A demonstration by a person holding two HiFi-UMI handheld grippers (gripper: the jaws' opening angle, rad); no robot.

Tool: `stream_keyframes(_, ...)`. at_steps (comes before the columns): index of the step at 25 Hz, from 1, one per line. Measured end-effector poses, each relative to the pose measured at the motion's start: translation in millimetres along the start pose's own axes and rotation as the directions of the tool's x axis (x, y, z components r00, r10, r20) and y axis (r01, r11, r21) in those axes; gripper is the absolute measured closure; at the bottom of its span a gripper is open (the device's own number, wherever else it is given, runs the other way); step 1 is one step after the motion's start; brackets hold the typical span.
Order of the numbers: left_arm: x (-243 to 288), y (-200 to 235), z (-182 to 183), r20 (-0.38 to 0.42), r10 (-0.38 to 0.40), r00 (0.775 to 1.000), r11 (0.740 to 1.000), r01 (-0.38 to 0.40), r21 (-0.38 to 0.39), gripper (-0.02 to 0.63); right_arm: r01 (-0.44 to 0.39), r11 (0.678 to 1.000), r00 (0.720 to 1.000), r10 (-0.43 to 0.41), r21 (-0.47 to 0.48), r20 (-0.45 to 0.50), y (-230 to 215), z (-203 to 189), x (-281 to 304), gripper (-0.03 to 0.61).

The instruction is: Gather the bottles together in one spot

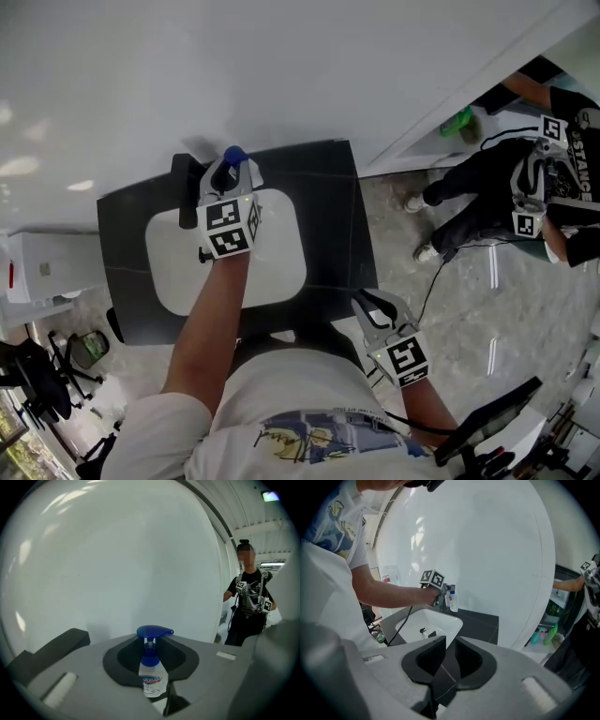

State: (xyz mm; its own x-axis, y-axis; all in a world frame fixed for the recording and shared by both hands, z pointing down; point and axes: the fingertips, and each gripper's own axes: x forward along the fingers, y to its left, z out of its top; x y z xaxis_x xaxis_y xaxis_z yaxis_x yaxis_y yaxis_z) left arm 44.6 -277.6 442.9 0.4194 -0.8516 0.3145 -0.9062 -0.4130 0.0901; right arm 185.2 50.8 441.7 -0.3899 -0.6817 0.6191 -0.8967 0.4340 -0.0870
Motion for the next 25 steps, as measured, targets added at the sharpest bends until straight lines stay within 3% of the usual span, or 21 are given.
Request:
stream_keyframes(9,26,16,-8,0.043,0.104,0.994,0.994,-0.104,-0.023,0.538,-0.015,1.000,0.999,0.015,-0.007,-0.052,-24,-23,-8,0.517)
stream_keyframes(20,25,9,-20,0.057,0.119,0.991,0.993,-0.120,0.011,0.531,-0.058,0.998,0.997,0.057,-0.014,-0.043,-30,-18,-1,0.517)
stream_keyframes(25,25,11,-21,0.063,0.106,0.992,0.993,-0.109,0.046,0.466,-0.060,0.998,0.997,0.060,-0.019,-0.040,-28,-15,1,0.517)
